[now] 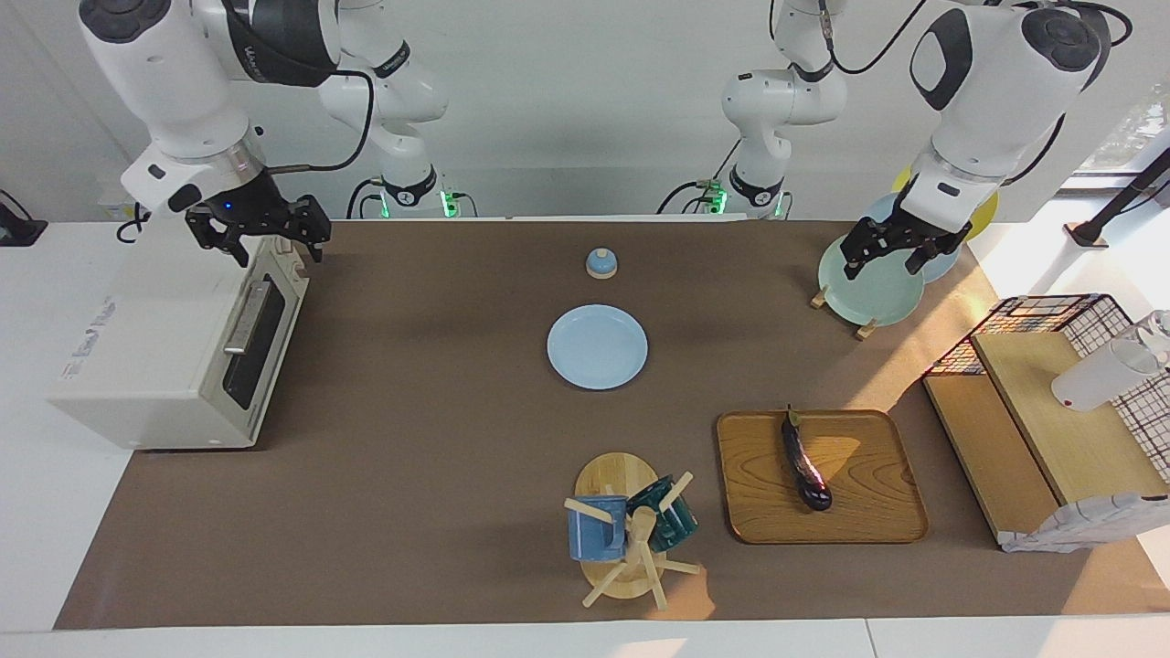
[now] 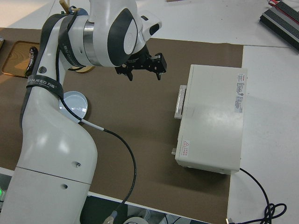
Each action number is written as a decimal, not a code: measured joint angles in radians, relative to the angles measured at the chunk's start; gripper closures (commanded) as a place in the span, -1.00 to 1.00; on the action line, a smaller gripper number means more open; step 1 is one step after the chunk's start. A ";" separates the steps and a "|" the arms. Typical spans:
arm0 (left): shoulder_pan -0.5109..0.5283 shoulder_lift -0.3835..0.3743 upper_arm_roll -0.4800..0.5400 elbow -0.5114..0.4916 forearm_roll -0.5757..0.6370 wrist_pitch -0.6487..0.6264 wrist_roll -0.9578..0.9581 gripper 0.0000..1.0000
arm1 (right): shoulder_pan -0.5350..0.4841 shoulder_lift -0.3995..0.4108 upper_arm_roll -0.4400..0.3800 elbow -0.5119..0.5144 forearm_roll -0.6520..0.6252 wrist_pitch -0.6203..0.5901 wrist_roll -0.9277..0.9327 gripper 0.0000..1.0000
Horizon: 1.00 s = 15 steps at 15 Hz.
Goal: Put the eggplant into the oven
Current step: 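Reach the left gripper toward the purple eggplant on the wooden tray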
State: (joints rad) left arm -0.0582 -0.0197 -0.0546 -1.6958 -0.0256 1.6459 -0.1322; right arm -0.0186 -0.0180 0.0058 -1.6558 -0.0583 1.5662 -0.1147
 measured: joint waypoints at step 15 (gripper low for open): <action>-0.001 0.044 -0.005 -0.011 -0.018 0.138 0.000 -1.00 | 0.000 0.000 0.000 0.000 0.000 0.000 0.000 -1.00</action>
State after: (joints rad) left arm -0.0588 0.0248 -0.0598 -1.7067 -0.0434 1.7838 -0.1322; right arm -0.0186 -0.0180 0.0058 -1.6558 -0.0583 1.5662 -0.1147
